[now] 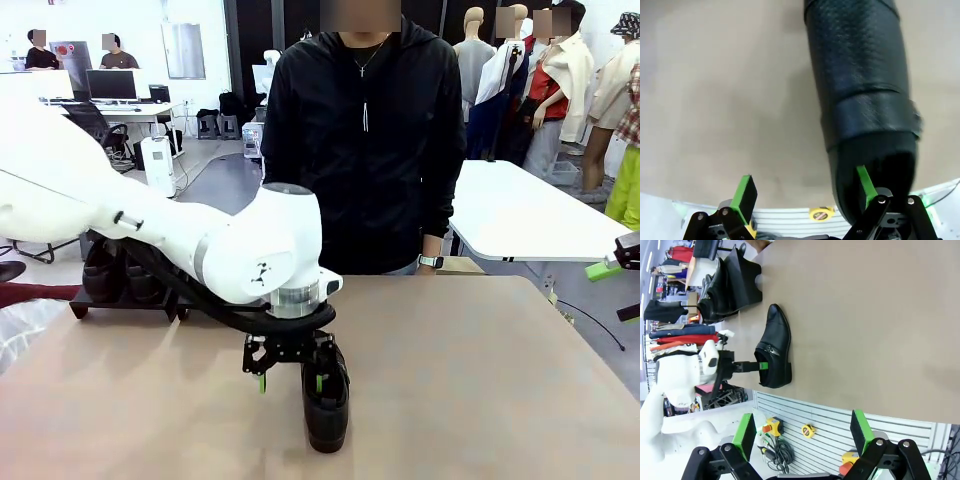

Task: Organize the shoes by placing them on the stand.
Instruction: Place the Shoe from the middle of the table onto the Shoes Stand.

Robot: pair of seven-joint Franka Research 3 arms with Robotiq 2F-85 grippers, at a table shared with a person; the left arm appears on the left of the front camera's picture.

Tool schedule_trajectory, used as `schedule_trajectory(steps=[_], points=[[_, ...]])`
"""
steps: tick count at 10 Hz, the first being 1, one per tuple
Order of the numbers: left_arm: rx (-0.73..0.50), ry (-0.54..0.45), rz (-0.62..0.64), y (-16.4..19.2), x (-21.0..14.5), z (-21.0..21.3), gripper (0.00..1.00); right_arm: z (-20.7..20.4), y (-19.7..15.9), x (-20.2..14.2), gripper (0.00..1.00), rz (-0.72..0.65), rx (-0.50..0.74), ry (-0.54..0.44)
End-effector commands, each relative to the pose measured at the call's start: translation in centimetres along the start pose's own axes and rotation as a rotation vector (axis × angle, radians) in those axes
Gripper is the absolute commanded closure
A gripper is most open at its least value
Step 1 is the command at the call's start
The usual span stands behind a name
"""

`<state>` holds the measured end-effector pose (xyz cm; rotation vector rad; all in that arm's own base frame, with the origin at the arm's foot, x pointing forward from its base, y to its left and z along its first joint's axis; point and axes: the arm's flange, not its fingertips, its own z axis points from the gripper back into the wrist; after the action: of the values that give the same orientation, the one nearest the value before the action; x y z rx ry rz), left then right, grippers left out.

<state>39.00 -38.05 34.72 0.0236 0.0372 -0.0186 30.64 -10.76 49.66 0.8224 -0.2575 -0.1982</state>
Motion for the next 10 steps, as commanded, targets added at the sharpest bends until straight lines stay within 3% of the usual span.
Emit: schedule_trajectory(steps=[1,2,3,4,5,10], points=[[0.011,-0.017,0.008,-1.3,1.0,0.2,0.0,0.3,0.2,0.0,0.0,0.005,0.013,-0.001],[0.013,-0.059,0.018,-1.6,1.0,0.4,0.0,0.3,0.2,0.0,0.0,0.005,0.013,-0.001],[0.02,-0.112,0.015,-2.1,0.9,0.7,0.2,0.3,0.2,0.0,0.0,0.005,0.013,-0.001],[0.019,-0.13,0.0,-2.3,0.8,1.0,0.79,0.3,0.2,0.0,0.0,0.005,0.013,-0.001],[0.012,-0.129,0.007,-2.3,0.8,1.1,1.0,0.3,0.2,0.0,0.0,0.005,0.013,-0.001],[0.016,-0.128,-0.007,-2.1,0.7,1.0,1.0,0.3,0.2,0.0,0.0,0.005,0.013,-0.001]])
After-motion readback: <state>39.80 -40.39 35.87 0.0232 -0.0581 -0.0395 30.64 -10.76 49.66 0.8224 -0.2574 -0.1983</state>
